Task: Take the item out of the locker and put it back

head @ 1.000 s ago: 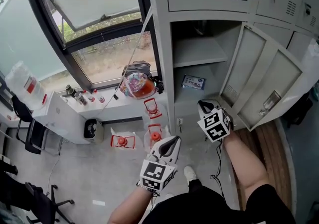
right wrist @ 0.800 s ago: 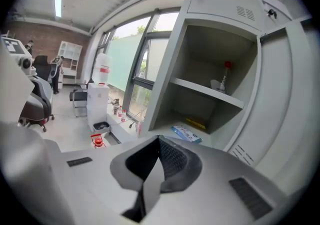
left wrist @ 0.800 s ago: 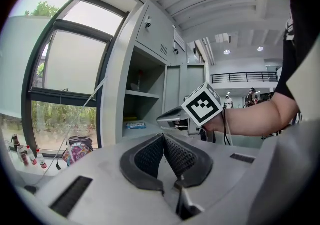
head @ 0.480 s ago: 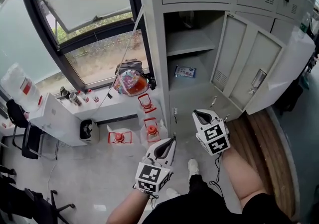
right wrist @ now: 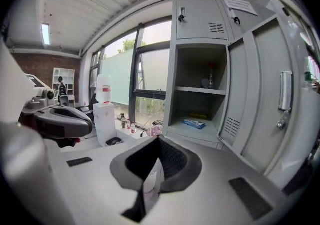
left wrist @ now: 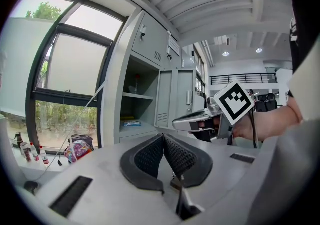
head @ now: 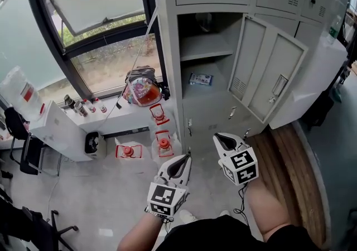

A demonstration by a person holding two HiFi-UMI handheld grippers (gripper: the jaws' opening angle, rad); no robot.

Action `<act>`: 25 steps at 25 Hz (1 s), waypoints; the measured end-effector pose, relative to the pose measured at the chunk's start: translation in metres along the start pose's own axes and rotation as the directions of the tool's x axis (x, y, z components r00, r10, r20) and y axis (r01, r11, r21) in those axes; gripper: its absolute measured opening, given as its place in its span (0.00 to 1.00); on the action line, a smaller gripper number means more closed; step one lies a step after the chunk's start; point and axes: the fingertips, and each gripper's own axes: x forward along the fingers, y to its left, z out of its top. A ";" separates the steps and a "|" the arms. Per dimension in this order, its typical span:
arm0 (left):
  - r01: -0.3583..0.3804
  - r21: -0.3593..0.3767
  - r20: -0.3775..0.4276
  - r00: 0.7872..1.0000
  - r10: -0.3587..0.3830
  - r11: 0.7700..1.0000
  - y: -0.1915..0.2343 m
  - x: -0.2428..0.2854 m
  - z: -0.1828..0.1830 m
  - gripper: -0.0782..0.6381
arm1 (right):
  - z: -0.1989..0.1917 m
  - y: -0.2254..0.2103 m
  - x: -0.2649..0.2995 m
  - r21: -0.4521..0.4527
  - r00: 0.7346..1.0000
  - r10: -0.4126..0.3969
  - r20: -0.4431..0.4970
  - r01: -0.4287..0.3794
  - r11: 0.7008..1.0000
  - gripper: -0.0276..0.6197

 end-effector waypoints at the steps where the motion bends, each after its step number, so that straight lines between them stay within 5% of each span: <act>1: -0.007 0.010 -0.002 1.000 0.007 1.000 -0.002 0.000 -0.001 0.13 | -0.001 0.000 -0.004 0.005 1.000 0.008 0.004 -0.008 1.000 0.12; 25: -0.169 -0.014 -0.017 0.986 0.168 0.986 -0.119 0.011 -0.005 0.13 | -0.035 -0.023 -0.105 0.023 0.974 0.210 0.082 -0.213 0.977 0.12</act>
